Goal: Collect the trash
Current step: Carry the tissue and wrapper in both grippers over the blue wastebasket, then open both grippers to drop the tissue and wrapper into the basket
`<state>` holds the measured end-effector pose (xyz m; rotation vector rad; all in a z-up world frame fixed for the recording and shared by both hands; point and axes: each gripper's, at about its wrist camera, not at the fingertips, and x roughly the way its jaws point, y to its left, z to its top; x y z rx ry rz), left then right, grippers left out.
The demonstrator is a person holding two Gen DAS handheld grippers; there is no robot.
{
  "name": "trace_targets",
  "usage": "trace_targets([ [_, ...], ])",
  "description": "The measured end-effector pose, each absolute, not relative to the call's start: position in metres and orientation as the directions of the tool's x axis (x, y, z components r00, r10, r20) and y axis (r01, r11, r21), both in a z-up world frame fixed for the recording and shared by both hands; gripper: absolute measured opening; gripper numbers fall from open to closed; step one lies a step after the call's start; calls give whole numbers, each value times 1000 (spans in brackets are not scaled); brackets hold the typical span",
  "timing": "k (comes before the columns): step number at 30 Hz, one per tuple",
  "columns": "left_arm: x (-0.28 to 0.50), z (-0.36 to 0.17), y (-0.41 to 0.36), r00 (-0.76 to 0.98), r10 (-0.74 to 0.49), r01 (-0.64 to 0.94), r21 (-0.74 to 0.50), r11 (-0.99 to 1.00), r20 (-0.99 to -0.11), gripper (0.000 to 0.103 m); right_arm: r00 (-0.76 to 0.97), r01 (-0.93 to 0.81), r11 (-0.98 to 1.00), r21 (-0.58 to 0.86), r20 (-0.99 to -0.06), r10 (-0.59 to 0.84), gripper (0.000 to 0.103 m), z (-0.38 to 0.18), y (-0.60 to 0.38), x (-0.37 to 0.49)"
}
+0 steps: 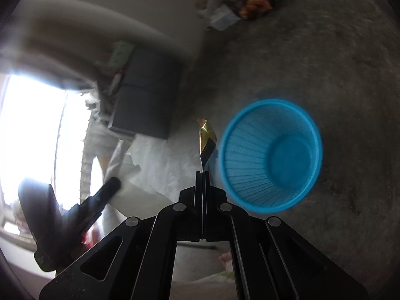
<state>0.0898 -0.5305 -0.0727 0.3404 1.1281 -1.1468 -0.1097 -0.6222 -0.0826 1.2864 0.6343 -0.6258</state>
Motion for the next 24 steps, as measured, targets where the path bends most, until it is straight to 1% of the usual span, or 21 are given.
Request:
trace_targets([
  [3, 91, -102, -558, -59, -509, 839, -319, 441, -859, 5, 656, 753, 142, 643, -750, -80, 0, -104, -635, -104],
  [4, 89, -111, -562, -59, -506, 840, -317, 440, -860, 8, 644, 764, 139, 630, -760, -88, 1, -108, -638, -104],
  [5, 90, -118, -567, -60, -501, 843, -313, 437, -863, 17, 631, 775, 132, 618, -770, -93, 3, -115, -640, -106],
  [6, 90, -123, -571, -59, -493, 846, -305, 437, -868, 23, 626, 779, 124, 615, -774, -95, 4, -125, -644, -102],
  [8, 88, -132, -577, -56, -480, 843, -299, 447, -875, 41, 601, 798, 104, 593, -793, -95, 25, -135, -653, -105],
  [9, 87, -135, -579, -56, -474, 846, -294, 445, -878, 44, 580, 815, 82, 574, -808, -107, 43, -139, -654, -107],
  [10, 86, -135, -579, -53, -473, 850, -288, 442, -880, 46, 567, 823, 60, 565, -815, -120, 48, -143, -655, -110],
  [13, 87, -126, -573, -49, -500, 858, -293, 422, -864, 52, 570, 820, 18, 572, -814, -117, 49, -148, -654, -117],
  [15, 88, -120, -566, -46, -516, 864, -293, 410, -856, 54, 570, 821, 29, 571, -813, -118, 50, -144, -650, -120],
  [20, 90, -80, -539, -23, -580, 877, -295, 379, -814, 59, 568, 823, 120, 555, -810, -146, 54, -116, -635, -121],
  [24, 89, -34, -501, -19, -644, 878, -321, 355, -765, 63, 551, 830, 227, 509, -811, -198, 61, -85, -620, -116],
])
